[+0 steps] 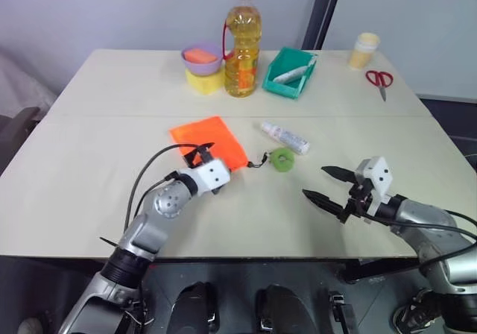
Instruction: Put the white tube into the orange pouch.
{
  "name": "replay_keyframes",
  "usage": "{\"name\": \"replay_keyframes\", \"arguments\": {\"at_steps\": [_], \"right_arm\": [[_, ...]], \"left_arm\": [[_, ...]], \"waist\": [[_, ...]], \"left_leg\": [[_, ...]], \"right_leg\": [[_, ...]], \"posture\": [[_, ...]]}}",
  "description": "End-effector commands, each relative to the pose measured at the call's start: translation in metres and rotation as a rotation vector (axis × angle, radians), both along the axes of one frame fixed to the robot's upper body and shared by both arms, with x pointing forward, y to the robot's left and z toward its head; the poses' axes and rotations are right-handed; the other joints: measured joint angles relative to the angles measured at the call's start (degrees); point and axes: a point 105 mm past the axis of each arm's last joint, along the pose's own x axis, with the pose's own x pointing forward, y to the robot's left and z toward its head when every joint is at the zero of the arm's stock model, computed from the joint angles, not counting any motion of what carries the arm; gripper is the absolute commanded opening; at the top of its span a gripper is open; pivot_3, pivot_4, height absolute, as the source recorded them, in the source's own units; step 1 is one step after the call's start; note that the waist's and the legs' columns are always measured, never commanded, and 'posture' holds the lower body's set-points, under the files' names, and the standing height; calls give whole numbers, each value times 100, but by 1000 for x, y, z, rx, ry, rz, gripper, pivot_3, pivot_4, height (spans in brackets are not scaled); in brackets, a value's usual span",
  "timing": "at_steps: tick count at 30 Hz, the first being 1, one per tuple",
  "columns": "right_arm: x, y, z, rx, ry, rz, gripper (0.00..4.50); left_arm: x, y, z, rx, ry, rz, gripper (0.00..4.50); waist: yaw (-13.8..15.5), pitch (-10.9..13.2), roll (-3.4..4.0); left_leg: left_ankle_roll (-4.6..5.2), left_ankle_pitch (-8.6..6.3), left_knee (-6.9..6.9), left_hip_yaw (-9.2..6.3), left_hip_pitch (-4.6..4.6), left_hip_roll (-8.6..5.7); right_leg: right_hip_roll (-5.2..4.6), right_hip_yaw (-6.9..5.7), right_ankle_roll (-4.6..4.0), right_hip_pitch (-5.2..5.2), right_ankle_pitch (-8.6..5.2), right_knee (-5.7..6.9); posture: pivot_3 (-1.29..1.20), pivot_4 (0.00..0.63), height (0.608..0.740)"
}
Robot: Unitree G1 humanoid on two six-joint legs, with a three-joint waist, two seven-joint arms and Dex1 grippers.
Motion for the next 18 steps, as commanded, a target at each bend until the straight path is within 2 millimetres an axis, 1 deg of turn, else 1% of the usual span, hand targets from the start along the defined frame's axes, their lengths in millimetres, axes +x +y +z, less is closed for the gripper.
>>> {"name": "replay_keyframes", "arguments": {"at_steps": [1, 4, 12, 18], "right_arm": [[-2, 2, 10, 11, -42, 5, 4452], [-2, 2, 10, 11, -41, 5, 4452], [-2, 0, 8, 12, -39, 3, 4452], [-3, 1, 8, 11, -37, -2, 4452]], "left_arm": [[-3, -8, 13, -25, -42, -45, 4500], [-2, -6, 13, -16, -47, -33, 4500], [8, 7, 12, 6, -67, 53, 4500], [9, 8, 12, 7, -77, 63, 4500]], "waist": [[-1, 0, 0], [-1, 0, 0], [0, 0, 0], [3, 0, 0]], "left_leg": [[0, 0, 0, 0, 0, 0], [0, 0, 0, 0, 0, 0], [0, 0, 2, 0, 0, 0], [0, 0, 3, 0, 0, 0]], "right_leg": [[0, 0, 0, 0, 0, 0], [0, 0, 0, 0, 0, 1], [0, 0, 1, 0, 0, 1], [0, 0, 1, 0, 0, 2]], "posture": [[0, 150, 727], [0, 150, 727], [0, 150, 727], [0, 150, 727]]}}
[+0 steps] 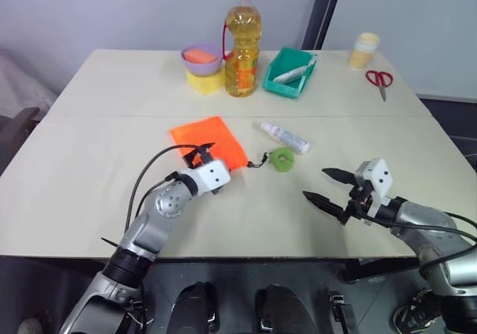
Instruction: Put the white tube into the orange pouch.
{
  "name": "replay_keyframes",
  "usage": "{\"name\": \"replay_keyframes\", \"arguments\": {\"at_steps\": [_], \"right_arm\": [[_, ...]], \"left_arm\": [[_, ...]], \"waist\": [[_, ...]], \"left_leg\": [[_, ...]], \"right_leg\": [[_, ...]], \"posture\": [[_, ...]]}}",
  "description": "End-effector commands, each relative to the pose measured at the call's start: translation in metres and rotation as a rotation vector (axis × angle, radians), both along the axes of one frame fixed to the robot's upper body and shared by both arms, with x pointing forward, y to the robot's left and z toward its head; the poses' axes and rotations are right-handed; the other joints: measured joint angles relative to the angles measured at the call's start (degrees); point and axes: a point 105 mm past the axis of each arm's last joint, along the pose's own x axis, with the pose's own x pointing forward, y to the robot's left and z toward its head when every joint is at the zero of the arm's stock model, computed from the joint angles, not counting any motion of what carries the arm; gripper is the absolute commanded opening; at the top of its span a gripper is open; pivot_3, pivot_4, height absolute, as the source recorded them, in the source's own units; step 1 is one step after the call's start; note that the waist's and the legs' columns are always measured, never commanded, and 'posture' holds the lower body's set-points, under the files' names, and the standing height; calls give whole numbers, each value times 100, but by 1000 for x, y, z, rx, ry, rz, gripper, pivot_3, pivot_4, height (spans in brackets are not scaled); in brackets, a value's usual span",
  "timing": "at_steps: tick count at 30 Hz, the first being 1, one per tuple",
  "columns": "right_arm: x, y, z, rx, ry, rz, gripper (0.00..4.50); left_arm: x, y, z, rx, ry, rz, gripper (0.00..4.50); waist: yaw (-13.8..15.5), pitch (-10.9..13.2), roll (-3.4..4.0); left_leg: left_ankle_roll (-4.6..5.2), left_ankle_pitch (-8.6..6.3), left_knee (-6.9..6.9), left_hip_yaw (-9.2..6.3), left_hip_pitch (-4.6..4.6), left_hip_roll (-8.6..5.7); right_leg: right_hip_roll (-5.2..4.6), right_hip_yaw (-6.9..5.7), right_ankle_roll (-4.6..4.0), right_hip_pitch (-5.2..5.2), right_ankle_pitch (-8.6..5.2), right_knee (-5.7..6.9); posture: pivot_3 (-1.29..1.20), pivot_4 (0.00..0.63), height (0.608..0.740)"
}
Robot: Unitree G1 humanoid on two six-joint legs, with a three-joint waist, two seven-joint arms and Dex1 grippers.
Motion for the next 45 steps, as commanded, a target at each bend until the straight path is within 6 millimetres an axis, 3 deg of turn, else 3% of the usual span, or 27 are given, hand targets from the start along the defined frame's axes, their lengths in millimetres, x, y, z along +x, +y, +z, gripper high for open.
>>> {"name": "replay_keyframes", "arguments": {"at_steps": [1, 9, 15, 18, 24, 33, 38, 45], "right_arm": [[-2, 2, 12, 11, -50, 4, 4452], [-3, 2, 13, 8, -53, 3, 4452], [-1, 4, 14, 8, -59, 8, 4452], [-1, 5, 15, 8, -62, 11, 4500], [-1, 8, 17, 9, -71, 19, 4500], [14, 13, 22, -36, -119, -4, 4500], [42, 9, 5, -151, -120, -95, 4500], [52, 33, 3, -131, -155, -62, 4500]], "left_arm": [[5, 3, 14, -7, -61, 18, 4500], [10, 13, 27, -38, -125, 74, 4500], [11, 20, 26, -30, -131, 96, 4500], [10, 22, 26, -35, -133, 99, 3183], [7, 30, 26, -42, -130, 109, 38], [1, 40, 31, -185, -43, 110, 38], [-3, 40, 29, -301, 50, 88, 38], [3, 35, 35, -438, 119, 67, 38]], "waist": [[-1, 0, 0], [1, 0, 0], [-3, 0, 0], [-3, 0, 0], [-5, 0, 0], [-20, 0, 0], [-18, 0, 0], [-11, 0, 0]], "left_leg": [[0, 0, 0, 0, 0, 0], [0, 0, 0, 0, 0, 0], [0, 0, 0, 0, 0, 0], [0, 0, 0, 0, 0, 0], [0, 0, 0, 0, 0, 0], [-1, 0, 0, 0, 0, 0], [-1, 1, 2, 2, 0, 0], [-33, 20, 4, 7, -1, 0]], "right_leg": [[0, 0, 0, 0, 0, 0], [0, 0, 0, 0, 0, 0], [0, 0, 1, 0, 0, 1], [0, 0, 1, 0, 0, 2], [0, 0, 1, -1, 0, 2], [0, 0, 1, -2, 0, 3], [0, -1, 1, -2, 0, 4], [0, -1, 10, -3, -1, 10]], "posture": [[0, 150, 727], [0, 150, 727], [0, 150, 727], [0, 150, 727], [0, 150, 727], [0, 150, 727], [0, 150, 727], [0, 150, 727]]}}
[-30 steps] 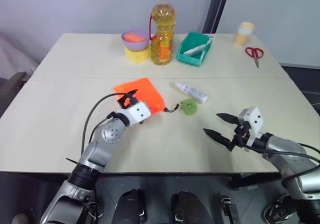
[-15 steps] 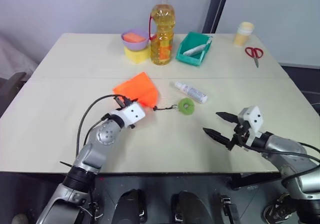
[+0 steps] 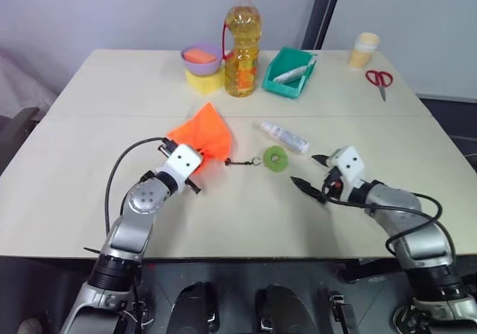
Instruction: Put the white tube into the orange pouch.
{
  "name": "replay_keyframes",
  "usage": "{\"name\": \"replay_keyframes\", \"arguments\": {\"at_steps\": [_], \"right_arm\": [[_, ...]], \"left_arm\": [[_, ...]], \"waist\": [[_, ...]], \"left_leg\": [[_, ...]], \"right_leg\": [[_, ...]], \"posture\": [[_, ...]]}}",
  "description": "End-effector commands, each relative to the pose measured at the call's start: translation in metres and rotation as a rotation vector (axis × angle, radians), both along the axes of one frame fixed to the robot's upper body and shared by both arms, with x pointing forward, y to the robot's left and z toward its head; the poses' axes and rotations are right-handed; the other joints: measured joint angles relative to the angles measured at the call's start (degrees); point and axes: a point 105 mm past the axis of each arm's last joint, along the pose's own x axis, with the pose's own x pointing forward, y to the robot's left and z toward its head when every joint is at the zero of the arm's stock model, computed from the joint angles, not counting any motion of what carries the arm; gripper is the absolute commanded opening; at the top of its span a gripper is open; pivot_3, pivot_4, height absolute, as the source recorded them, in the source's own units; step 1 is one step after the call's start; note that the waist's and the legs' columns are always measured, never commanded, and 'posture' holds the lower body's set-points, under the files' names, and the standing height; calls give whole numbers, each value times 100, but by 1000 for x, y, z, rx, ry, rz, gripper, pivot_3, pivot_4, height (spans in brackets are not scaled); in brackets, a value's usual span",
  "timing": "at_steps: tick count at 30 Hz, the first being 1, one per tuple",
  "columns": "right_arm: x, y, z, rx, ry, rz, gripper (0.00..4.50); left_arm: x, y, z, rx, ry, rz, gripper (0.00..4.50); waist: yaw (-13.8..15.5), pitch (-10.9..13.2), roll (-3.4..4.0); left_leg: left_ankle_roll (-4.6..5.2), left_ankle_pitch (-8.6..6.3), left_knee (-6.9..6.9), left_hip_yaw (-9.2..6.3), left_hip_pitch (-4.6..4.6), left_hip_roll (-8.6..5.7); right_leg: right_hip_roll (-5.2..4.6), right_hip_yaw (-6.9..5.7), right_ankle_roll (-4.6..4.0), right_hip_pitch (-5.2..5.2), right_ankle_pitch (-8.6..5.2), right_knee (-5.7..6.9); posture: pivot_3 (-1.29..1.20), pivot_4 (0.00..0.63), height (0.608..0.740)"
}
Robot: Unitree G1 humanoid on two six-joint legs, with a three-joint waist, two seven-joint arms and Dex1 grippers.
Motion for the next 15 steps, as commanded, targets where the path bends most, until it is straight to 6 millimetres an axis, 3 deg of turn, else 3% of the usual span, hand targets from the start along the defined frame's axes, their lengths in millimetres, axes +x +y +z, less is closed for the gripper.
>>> {"name": "replay_keyframes", "arguments": {"at_steps": [1, 8, 14, 15], "right_arm": [[6, 9, 12, 0, -70, 2, 4500], [22, 9, 11, 40, -85, -107, 4500], [17, 18, 9, 66, -92, -98, 4500], [16, 19, 8, 68, -93, -97, 4500]], "left_arm": [[4, -3, 22, -98, -28, -19, 38], [11, -5, 20, -208, 78, -78, 38], [15, 3, 18, -287, 147, -86, 38], [16, 7, 19, -297, 152, -83, 288]], "waist": [[0, 0, 0], [-8, 0, 0], [-17, 0, 0], [-18, 0, 0]], "left_leg": [[-1, 1, 1, 0, 0, 0], [-7, 4, 3, 1, 1, 0], [-11, 7, 4, 1, 1, -1], [-12, 7, 4, 1, 1, -1]], "right_leg": [[0, 0, 2, 1, 1, 1], [0, 0, 4, -4, 1, 16], [0, 0, 7, -9, -1, 31], [0, 0, 7, -10, -1, 31]], "posture": [[0, 150, 727], [0, 150, 727], [0, 150, 727], [0, 150, 727]]}}
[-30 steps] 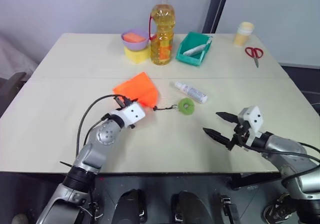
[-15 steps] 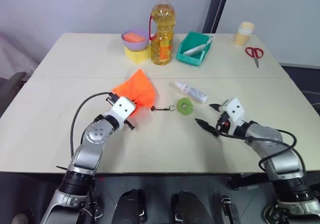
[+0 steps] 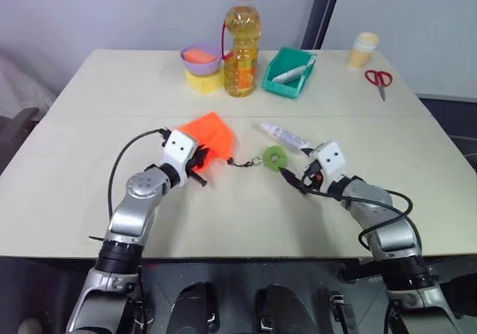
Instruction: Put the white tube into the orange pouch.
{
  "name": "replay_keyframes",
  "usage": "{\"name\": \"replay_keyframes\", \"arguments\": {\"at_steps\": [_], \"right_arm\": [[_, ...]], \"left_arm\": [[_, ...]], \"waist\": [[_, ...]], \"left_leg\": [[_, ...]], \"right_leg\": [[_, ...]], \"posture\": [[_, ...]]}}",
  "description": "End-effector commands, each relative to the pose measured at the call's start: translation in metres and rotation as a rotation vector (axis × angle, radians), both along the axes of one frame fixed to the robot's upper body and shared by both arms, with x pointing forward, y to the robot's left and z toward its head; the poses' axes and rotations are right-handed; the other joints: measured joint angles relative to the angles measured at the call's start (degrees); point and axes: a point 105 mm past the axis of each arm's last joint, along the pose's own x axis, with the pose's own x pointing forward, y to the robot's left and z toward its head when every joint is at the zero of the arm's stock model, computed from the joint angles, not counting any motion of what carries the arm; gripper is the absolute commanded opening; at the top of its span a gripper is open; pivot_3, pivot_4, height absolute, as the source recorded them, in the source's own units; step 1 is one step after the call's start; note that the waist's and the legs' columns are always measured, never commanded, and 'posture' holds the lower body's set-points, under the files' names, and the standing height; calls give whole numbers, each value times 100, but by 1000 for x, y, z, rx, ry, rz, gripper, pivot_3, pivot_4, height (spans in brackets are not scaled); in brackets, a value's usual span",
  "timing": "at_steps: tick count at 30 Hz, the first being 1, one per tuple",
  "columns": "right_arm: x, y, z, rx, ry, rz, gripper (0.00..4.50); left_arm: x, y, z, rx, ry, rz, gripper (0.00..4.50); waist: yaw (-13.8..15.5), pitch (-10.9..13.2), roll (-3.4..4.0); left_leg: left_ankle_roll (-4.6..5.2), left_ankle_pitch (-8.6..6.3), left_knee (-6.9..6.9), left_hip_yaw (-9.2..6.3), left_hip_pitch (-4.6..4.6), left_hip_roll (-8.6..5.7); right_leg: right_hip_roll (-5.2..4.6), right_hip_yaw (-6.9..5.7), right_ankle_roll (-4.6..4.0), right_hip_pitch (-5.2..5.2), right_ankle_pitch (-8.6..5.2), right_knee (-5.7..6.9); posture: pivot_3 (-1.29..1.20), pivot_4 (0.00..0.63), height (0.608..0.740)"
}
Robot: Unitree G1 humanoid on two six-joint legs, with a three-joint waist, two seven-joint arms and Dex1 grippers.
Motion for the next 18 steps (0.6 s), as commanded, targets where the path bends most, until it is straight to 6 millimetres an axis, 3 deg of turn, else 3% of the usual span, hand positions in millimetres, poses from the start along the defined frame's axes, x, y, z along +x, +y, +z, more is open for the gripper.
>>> {"name": "replay_keyframes", "arguments": {"at_steps": [1, 2, 7, 12, 16, 17, 18], "right_arm": [[-4, 5, 12, 11, -58, 7, 4500], [-6, 8, 12, 17, -61, 17, 4500], [-19, 27, 17, 39, -88, 86, 4500], [-23, 37, 20, 59, -115, 87, 4500], [-25, 45, 21, 86, -131, 75, 4500], [-26, 46, 20, 88, -132, 74, 4500], [-27, 47, 20, 91, -133, 72, 4500]], "left_arm": [[1, 10, 14, -50, -24, -4, 617], [0, 15, 14, -53, -17, -11, 921], [-5, 44, 13, -85, 26, -19, 3478], [-2, 67, 20, -176, 88, -32, 3478], [-2, 73, 28, -188, 135, -105, 3478], [-2, 73, 30, -186, 139, -126, 3905], [-2, 72, 32, -184, 143, -147, 4004]], "waist": [[-3, 0, 0], [-3, 0, 0], [-25, 0, 0], [-10, 0, -2], [1, 1, -4], [1, 1, -4], [-2, 1, -4]], "left_leg": [[0, 0, 0, 0, 0, 0], [0, 0, 0, 0, 0, 0], [-4, 2, -3, -1, 0, 1], [-4, 2, -2, -2, 0, 1], [-5, 1, -1, -2, -1, 0], [-5, 1, -1, -2, -1, 0], [-5, 1, -1, -2, -1, 0]], "right_leg": [[0, 0, 0, 0, 0, 0], [0, 0, 0, 0, 0, 1], [0, 0, -1, -5, -1, 4], [-2, 0, -1, -4, -1, 4], [-3, -2, -2, -6, -1, 4], [-3, -2, -2, -5, -1, 4], [-4, -2, -2, -6, -1, 4]], "posture": [[0, 150, 727], [0, 150, 727], [0, 150, 727], [0, 150, 727], [0, 150, 727], [0, 150, 727], [0, 150, 727]]}}
